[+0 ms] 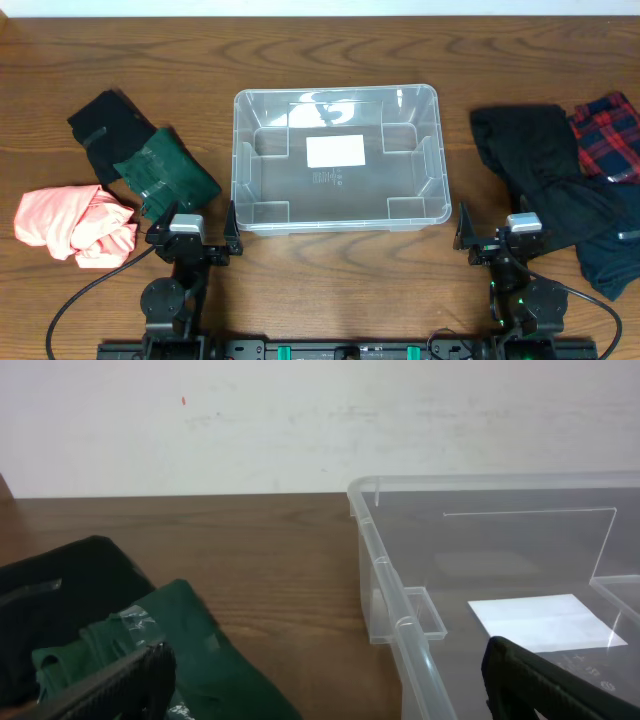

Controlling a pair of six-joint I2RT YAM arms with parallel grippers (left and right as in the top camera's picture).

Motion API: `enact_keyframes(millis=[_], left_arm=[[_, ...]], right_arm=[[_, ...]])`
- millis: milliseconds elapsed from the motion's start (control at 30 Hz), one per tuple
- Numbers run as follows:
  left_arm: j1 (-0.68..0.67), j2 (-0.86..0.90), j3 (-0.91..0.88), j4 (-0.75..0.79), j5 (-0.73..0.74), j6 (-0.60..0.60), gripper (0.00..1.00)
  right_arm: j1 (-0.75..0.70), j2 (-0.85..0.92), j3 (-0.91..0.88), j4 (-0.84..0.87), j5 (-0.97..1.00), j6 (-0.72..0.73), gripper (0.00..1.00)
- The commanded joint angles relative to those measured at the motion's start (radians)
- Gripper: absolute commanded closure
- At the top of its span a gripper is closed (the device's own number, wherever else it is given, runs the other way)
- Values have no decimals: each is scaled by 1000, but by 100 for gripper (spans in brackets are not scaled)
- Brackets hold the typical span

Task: Pack container

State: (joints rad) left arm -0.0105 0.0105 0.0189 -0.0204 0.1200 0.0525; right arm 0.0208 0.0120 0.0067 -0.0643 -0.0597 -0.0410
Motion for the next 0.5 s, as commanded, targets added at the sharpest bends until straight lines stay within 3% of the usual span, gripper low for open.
enact_keyframes(millis=[0,467], left_arm=[[-3,0,-15,-39,-8,6,2],[-2,0,-15,-39,-15,6,2]], right_arm=[[-1,-1,-1,-5,3,-13,1],[-1,-1,-1,-3,-8,-5,1]])
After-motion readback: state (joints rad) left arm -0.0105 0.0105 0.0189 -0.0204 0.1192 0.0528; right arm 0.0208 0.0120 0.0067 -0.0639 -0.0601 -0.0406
